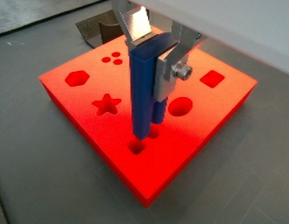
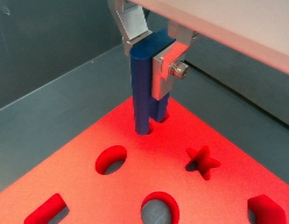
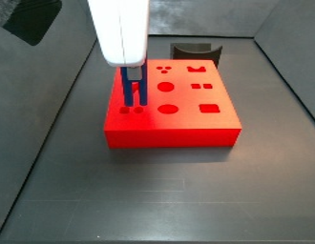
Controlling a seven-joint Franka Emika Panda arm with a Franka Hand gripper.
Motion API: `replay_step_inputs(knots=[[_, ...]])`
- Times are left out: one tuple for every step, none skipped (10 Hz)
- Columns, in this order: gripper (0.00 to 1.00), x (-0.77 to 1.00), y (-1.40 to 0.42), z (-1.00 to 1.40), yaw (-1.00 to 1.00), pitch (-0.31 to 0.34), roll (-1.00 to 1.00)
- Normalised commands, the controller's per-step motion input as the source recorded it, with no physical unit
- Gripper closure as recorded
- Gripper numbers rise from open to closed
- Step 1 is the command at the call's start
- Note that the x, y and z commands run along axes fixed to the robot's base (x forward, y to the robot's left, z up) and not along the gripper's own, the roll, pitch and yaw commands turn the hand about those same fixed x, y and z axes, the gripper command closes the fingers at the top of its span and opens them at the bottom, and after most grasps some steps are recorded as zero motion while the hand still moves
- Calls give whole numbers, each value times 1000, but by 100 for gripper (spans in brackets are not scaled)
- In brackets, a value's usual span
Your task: Insert the square-circle object.
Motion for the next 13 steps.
replay_step_inputs(knots=[[100,-100,0,-109,-134,14,86],[100,-131,-43,-129,-97,1,50],[100,-89,-83,-143,-40,0,17],[100,-26,-71,-137,-43,0,0],[100,0,-66,-146,-91,0,0],[100,123,0,-169,-83,0,0],[100,157,0,-183,-63,0,17],[100,31,0,-177,-29,0,33],[100,49,0,-163,-9,0,23],[100,57,0,-157,0,0,20],[100,17,0,-203,-11,0,33],[100,0,0,-277,-14,0,57],[100,0,0,-314,-20,0,54]])
